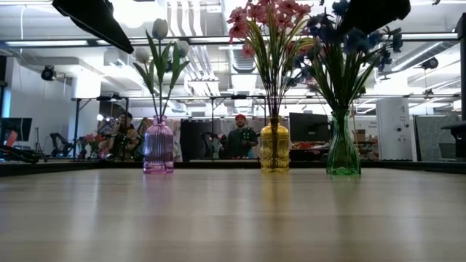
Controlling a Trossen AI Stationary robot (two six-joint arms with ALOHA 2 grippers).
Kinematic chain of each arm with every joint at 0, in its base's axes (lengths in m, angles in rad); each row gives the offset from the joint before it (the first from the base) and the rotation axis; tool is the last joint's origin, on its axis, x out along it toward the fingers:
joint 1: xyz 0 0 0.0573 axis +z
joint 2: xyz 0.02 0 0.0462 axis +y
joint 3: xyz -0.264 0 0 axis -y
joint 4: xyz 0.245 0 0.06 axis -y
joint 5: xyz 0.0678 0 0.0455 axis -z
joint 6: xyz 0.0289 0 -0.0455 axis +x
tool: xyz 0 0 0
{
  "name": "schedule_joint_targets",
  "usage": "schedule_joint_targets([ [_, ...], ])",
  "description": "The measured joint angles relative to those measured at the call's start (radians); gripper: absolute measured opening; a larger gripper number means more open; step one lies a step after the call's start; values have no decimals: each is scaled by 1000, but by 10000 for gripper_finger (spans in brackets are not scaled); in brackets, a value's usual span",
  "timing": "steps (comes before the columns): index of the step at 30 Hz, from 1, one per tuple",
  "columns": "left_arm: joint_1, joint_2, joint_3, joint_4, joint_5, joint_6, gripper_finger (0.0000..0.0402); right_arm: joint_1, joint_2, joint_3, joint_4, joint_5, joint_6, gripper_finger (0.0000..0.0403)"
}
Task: Sort flowers into vase by color
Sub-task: Put the blue flowers into the green vase, then return to Home Position
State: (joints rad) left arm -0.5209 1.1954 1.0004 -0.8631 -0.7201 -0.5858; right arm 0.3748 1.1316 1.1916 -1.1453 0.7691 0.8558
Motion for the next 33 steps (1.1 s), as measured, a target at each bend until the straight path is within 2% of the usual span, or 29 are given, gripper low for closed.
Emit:
schedule_joint_targets([
  [6,0,0,0,1,0,-2,222,0,0,39,-67,-60,12,293],
  [12,0,0,0,1,0,-4,222,0,1,50,-118,-192,36,293],
  [16,0,0,0,0,0,-4,222,0,1,68,-142,-231,43,290],
  [22,0,0,0,0,3,-4,222,1,0,152,-205,-339,45,288],
  [24,0,-2,1,-1,74,-5,222,8,0,188,-225,-351,40,285],
  [27,-11,-5,24,0,275,-7,222,29,0,246,-281,-355,17,281],
  [29,-29,-9,43,-2,362,-11,222,40,0,285,-330,-357,16,278],
  [31,-60,-13,61,1,413,-12,222,45,-3,317,-365,-351,8,274],
  [33,-106,-18,73,14,414,-18,222,50,-14,328,-369,-347,-24,271],
])
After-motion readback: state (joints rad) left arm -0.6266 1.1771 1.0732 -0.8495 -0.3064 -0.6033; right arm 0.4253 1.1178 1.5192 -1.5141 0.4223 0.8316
